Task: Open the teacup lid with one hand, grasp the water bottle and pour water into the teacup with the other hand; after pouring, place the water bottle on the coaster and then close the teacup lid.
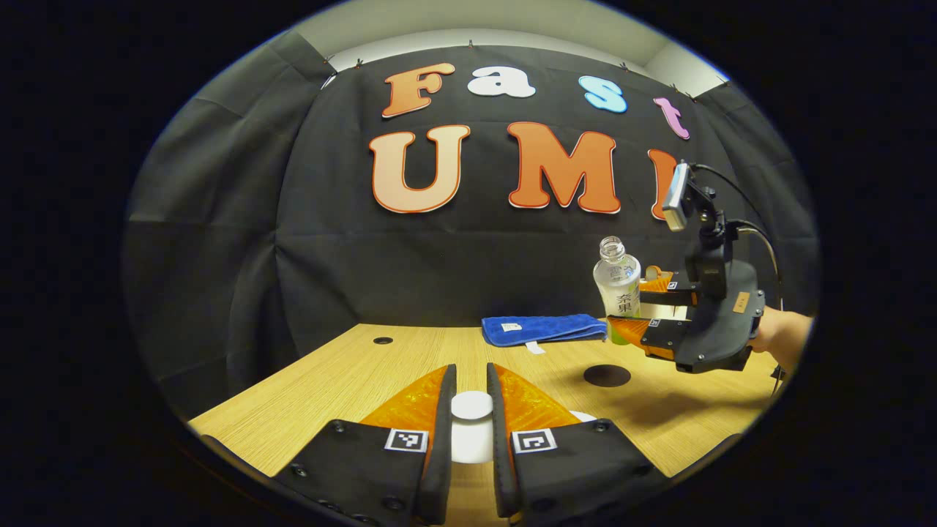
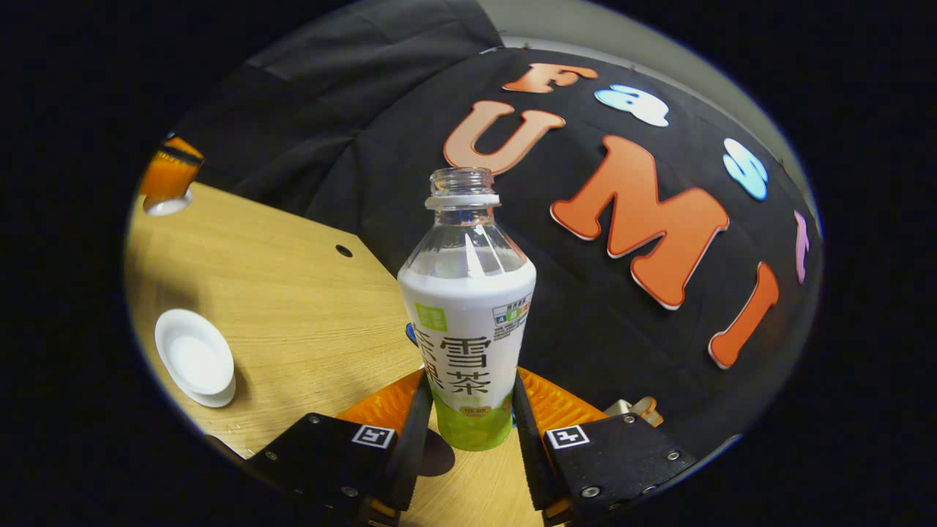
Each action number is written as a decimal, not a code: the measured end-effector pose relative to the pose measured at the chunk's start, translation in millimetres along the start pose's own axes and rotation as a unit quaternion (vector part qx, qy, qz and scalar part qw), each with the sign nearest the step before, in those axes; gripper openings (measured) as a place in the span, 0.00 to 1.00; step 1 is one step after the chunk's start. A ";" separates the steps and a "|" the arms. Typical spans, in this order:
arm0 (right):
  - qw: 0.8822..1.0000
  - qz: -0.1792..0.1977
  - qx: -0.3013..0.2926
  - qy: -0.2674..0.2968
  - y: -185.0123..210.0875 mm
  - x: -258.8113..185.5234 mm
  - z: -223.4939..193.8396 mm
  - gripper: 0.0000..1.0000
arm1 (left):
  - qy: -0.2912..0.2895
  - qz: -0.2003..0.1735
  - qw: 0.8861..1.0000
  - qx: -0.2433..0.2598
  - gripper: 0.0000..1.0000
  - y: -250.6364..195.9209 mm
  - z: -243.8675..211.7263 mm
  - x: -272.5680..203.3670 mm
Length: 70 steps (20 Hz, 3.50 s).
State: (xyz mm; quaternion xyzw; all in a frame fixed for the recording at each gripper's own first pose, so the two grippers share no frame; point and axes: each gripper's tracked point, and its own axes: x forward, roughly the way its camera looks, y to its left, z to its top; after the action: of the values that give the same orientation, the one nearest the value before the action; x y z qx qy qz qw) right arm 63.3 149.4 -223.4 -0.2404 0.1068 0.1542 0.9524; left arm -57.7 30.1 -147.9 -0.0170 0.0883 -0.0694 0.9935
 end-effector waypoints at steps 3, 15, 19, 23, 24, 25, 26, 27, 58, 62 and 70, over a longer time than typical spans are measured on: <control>0.995 0.012 0.093 0.030 6.7 6.8 -10.7 0.61 | -0.006 -0.002 1.000 -0.001 0.28 -4.9 4.4 -1.9; 0.960 0.060 0.250 0.112 35.5 25.6 -51.5 0.61 | 0.004 -0.002 1.000 -0.019 0.28 -17.1 -0.8 7.9; 0.954 0.070 0.266 0.120 38.6 26.2 -55.7 0.61 | 0.011 -0.004 1.000 -0.021 0.28 -20.1 -5.9 8.8; 0.951 0.072 0.274 0.124 39.3 26.2 -57.1 0.64 | 0.019 -0.008 1.000 -0.022 0.27 -25.9 -10.9 14.1; 0.950 0.076 0.274 0.128 41.3 24.3 -60.3 0.66 | 0.021 -0.012 0.999 -0.022 0.28 -29.4 -11.9 15.4; 0.949 0.081 0.274 0.131 42.4 21.7 -60.1 0.69 | 0.022 -0.016 0.999 -0.022 0.28 -33.5 -12.4 16.7; 0.949 0.085 0.274 0.130 43.4 20.0 -58.9 0.75 | 0.021 -0.021 0.999 -0.023 0.28 -38.0 -13.0 19.3; 0.950 0.086 0.273 0.124 41.9 19.1 -56.0 0.85 | 0.022 -0.025 0.999 -0.024 0.28 -42.7 -14.2 21.7; 0.947 0.078 0.310 0.039 6.3 -99.2 -25.7 0.97 | 0.088 -0.049 0.994 0.036 0.45 -90.5 -84.0 51.4; 0.950 0.066 0.305 0.033 3.4 -109.5 -21.6 0.97 | 0.049 -0.021 0.997 0.053 0.70 -74.8 -53.0 50.1; 0.960 0.015 0.280 -0.004 -9.3 -136.3 3.0 0.97 | -0.014 0.017 1.000 -0.009 0.95 -24.9 21.0 45.4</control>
State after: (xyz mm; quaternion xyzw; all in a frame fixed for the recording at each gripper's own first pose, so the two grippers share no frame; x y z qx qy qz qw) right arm -59.9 110.1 -179.1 0.0382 0.1456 0.1331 0.9796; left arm -13.0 -0.4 -134.0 -0.0256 0.0756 -0.0515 0.9955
